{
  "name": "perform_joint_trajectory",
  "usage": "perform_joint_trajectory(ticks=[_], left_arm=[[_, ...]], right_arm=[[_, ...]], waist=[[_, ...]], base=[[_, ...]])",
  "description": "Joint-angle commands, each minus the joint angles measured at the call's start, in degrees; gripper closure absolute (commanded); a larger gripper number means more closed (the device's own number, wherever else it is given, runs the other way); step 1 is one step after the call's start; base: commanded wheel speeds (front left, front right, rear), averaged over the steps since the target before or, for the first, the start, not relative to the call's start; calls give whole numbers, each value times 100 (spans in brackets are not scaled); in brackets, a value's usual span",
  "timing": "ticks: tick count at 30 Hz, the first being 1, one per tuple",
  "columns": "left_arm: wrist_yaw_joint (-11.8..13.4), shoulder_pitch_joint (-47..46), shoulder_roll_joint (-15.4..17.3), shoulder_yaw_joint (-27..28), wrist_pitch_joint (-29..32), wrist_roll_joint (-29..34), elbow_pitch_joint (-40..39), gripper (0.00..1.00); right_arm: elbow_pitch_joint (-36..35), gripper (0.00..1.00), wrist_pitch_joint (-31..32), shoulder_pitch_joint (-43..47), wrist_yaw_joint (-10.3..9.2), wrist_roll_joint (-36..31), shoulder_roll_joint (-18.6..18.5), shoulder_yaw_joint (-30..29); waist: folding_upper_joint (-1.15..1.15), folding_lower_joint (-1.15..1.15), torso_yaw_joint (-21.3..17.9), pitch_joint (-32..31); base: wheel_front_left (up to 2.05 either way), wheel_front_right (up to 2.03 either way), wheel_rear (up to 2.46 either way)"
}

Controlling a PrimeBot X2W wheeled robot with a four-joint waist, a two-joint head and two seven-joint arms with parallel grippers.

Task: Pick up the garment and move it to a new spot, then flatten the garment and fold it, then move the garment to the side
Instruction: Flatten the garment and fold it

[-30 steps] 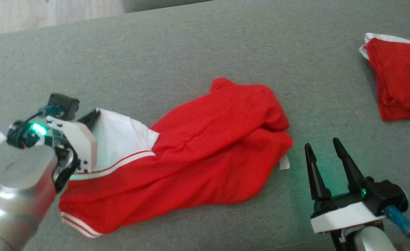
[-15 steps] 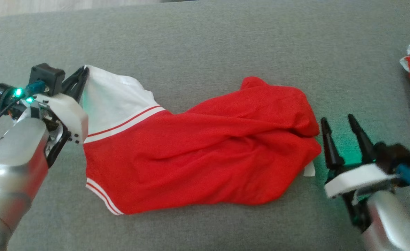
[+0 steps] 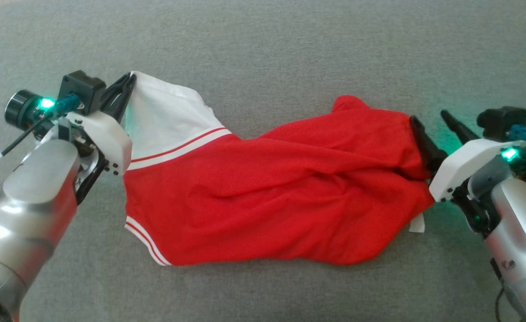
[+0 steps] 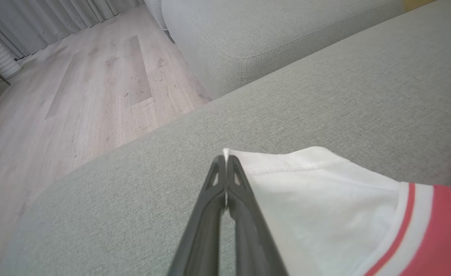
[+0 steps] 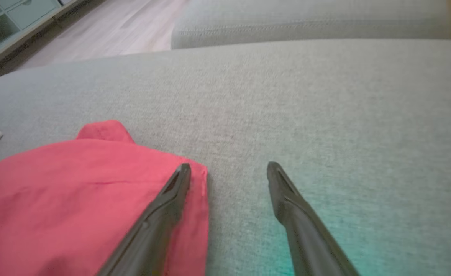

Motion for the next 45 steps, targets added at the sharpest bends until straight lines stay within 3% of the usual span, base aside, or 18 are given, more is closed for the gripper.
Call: perform_joint_trajectory(ticks=[1, 8, 9, 10, 11, 12, 21, 26, 34, 45], left_arm=[[25, -397, 194, 141, -75, 43, -84, 100], [28, -397, 129, 71, -99, 58, -121, 100], [30, -388, 126, 65, -100, 54, -120, 100], [32, -380, 126, 62, -103, 48, -118, 100], [34, -371, 128, 60, -108, 42, -115, 100], [36, -362, 130, 58, -113, 36, -112, 100], [152, -341, 207, 45, -427, 110, -119, 100], [414, -472, 284, 179, -729, 230, -264, 100], [945, -704, 582, 1068, -856, 585, -1637, 100], [1125, -440, 1233, 1771, -858, 1035, -3389, 100]], right_arm=[[-110, 0, 47, -106, -4, 120, -117, 170], [-47, 0, 256, -160, -4, 699, -383, 805], [-42, 5, 267, -154, -4, 764, -406, 871], [-41, 49, 274, -153, -4, 820, -430, 933], [-45, 67, 260, -157, -4, 867, -454, 986], [-53, 100, 227, -161, -4, 911, -478, 1031], [-21, 100, -327, -336, -4, 1096, -678, 1103], [-104, 100, -765, -479, -4, 1183, -836, 881], [-1003, 100, -1017, -670, -4, 1631, -1304, 249], [-2272, 100, -369, -467, -4, 1395, -1792, -817]], waist=[[0, 0, 38, 18], [0, 0, 147, 17], [0, 0, 155, 9], [0, 0, 160, 1], [0, 0, 162, -7], [0, 0, 163, -15], [0, 0, 90, -179], [0, 0, -18, -377], [0, 0, -333, -827], [0, 0, -666, -1438]], base=[[0, 0, 0], [0, 0, 0], [0, 0, 0], [0, 0, 0], [0, 0, 0], [0, 0, 0], [0, 0, 0], [0, 0, 0], [0, 0, 0], [0, 0, 0]])
